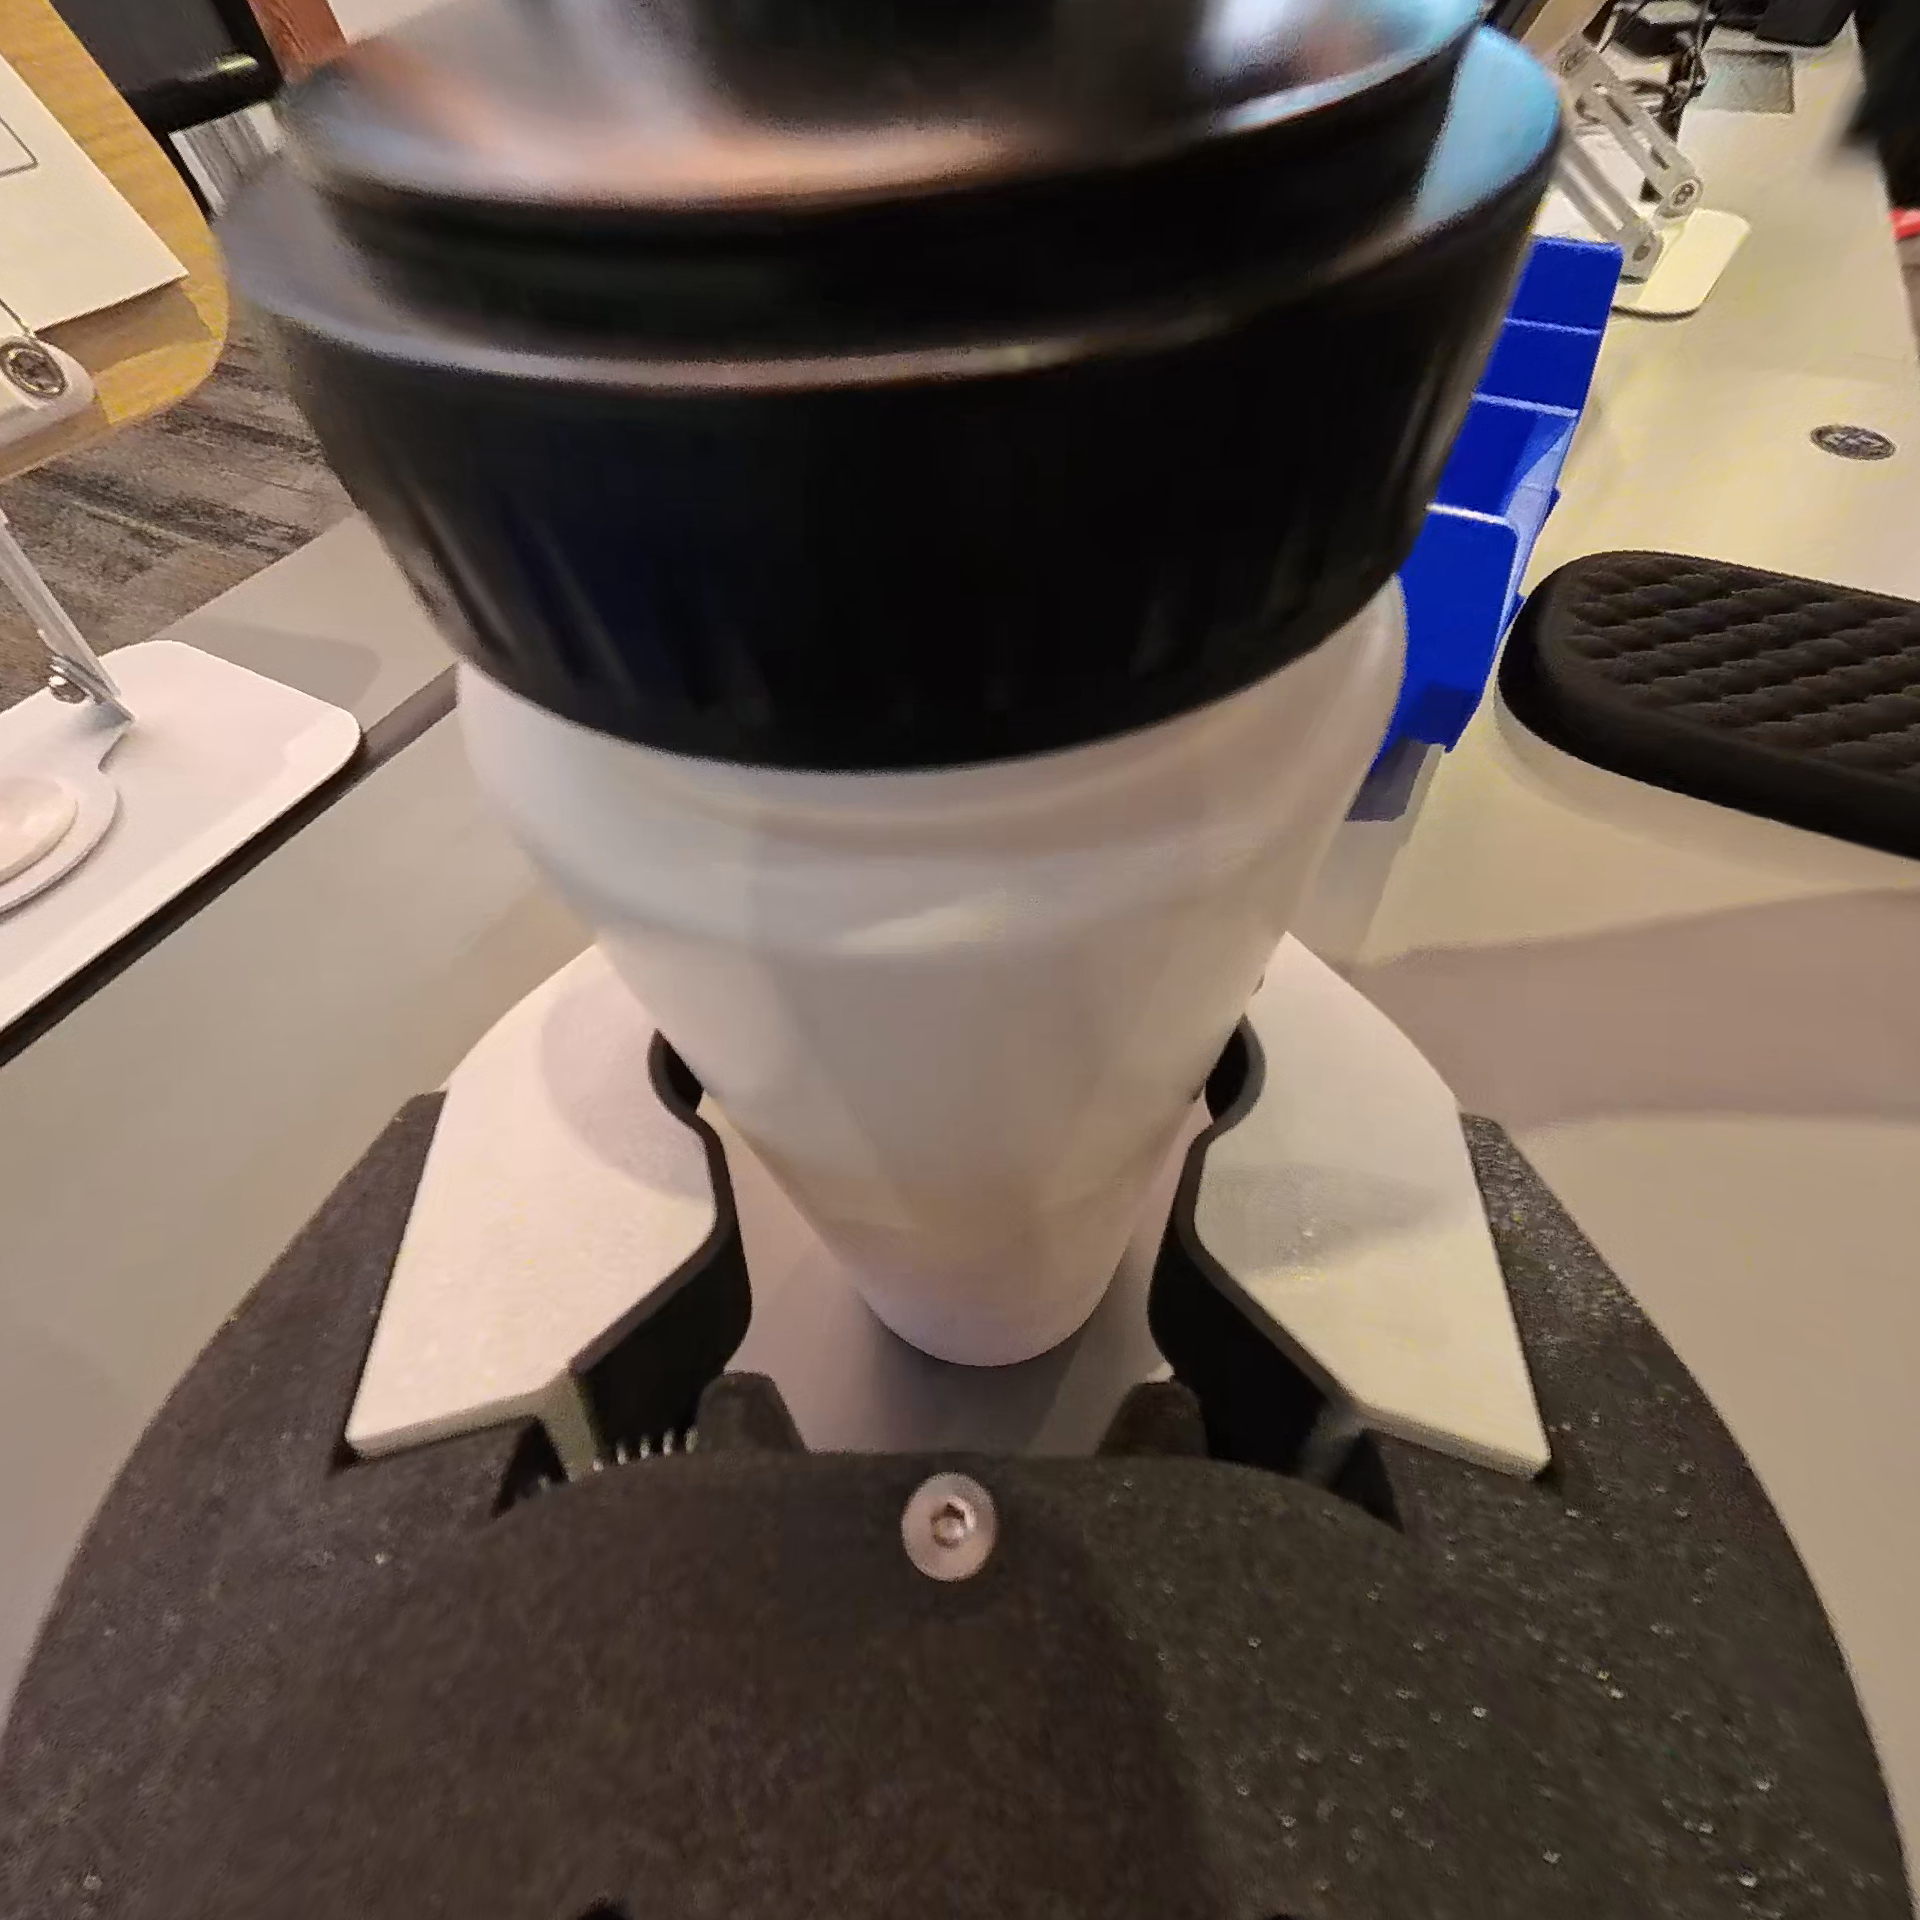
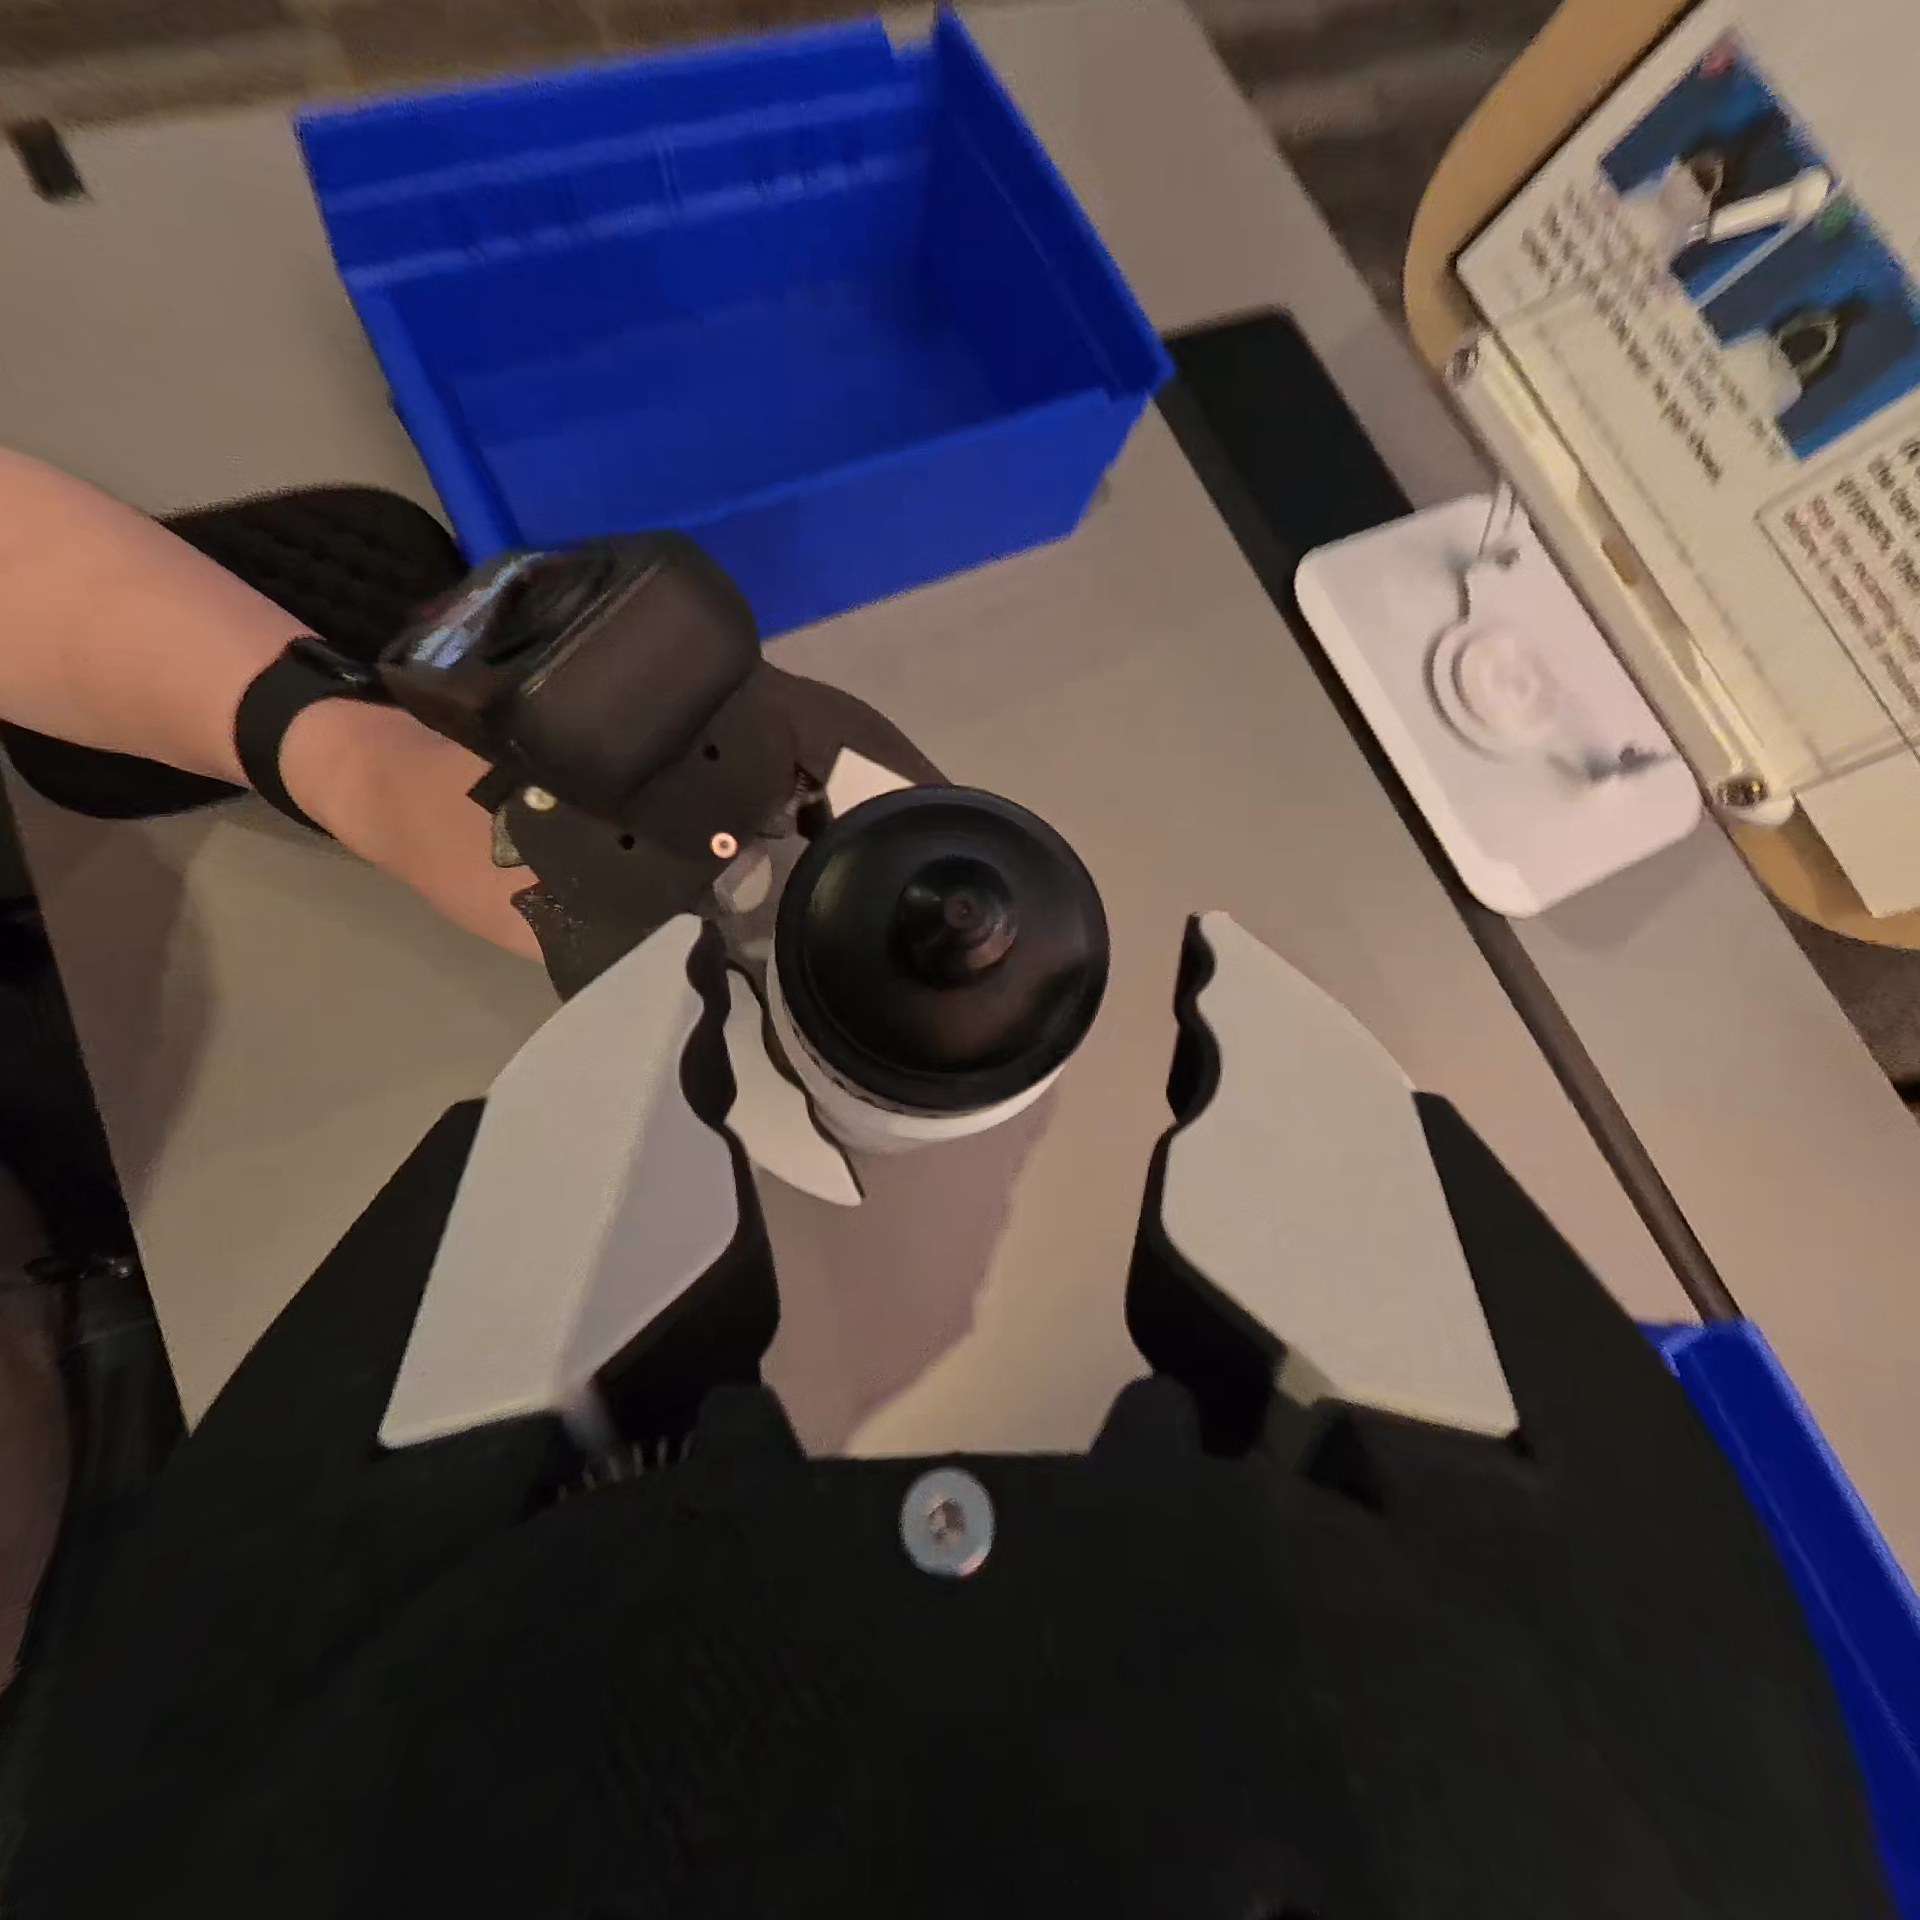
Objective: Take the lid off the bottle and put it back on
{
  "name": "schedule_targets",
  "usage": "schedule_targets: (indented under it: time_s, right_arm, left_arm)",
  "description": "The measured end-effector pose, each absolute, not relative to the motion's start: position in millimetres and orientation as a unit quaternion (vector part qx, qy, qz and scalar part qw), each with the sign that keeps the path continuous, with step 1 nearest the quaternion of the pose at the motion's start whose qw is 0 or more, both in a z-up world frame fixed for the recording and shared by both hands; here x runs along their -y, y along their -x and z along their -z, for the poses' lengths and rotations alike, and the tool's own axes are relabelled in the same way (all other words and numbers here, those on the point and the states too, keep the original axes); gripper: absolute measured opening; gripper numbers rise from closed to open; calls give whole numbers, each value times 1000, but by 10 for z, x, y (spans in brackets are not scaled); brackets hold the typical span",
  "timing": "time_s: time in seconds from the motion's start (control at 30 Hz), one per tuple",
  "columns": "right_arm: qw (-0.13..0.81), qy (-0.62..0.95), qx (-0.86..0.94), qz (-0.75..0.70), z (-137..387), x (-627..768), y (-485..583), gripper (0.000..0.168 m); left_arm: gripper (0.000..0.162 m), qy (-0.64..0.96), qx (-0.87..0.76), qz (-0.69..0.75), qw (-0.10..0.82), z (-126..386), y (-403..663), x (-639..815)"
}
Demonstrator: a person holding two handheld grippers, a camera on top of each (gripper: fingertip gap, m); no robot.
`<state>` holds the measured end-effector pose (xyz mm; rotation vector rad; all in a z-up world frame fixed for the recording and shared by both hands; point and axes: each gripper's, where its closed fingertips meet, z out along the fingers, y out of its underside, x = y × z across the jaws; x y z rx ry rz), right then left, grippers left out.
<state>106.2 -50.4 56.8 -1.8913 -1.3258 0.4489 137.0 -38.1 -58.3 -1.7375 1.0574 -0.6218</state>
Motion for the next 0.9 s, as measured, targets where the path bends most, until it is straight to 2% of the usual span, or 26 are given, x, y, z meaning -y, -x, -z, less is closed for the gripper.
schedule_targets:
  time_s: [0.3,0.53,0.6,0.67,0.9]
  right_arm:
    - [572,617,423,-337,-590,508,-1188,85]
    - [560,594,398,-417,-417,478,-1080,84]
    - [555,596,406,-415,-383,476,-1042,83]
    - [557,598,411,-404,-361,470,-1026,69]
    - [584,612,372,-382,-366,457,-1020,69]
  left_arm:
    - [97,710,-423,258,500,569,-1351,333]
    - [97,707,-425,261,501,567,-1358,334]
    - [97,707,-426,262,500,568,-1359,336]
    - [97,708,-426,260,500,571,-1356,335]
    - [97,715,-418,252,500,573,-1340,324]
